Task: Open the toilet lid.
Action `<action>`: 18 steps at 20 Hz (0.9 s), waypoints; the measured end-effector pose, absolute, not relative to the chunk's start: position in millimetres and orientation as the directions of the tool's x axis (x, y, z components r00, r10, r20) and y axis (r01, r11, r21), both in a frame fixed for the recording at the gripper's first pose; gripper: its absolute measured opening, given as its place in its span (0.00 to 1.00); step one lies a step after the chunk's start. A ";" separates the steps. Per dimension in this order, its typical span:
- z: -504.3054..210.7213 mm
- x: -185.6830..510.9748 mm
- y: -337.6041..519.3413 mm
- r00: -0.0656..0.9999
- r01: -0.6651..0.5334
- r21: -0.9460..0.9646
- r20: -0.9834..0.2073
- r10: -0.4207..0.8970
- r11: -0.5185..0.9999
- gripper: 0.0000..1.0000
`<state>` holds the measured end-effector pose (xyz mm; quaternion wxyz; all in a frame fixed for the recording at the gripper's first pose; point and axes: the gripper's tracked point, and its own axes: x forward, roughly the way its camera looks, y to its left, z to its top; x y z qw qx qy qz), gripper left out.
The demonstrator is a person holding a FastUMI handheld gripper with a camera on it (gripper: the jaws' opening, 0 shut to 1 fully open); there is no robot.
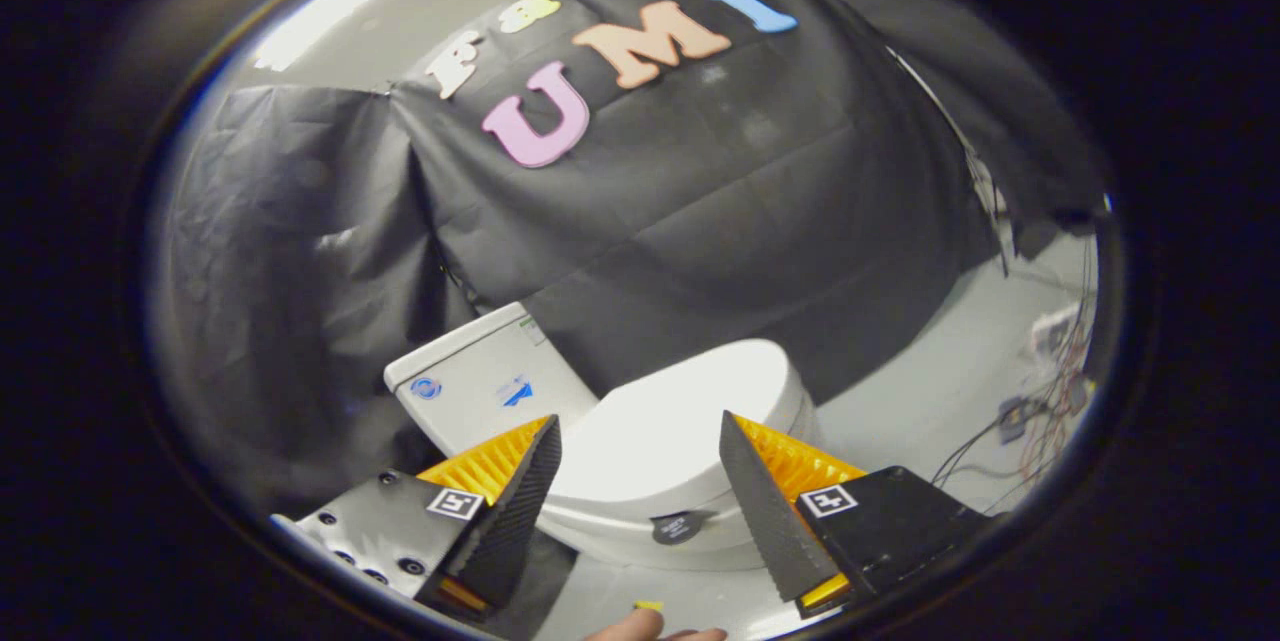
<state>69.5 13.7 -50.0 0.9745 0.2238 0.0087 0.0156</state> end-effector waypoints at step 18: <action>-190.1 104.9 42.5 0.908 0.140 0.676 -0.380 0.179 0.724 0.74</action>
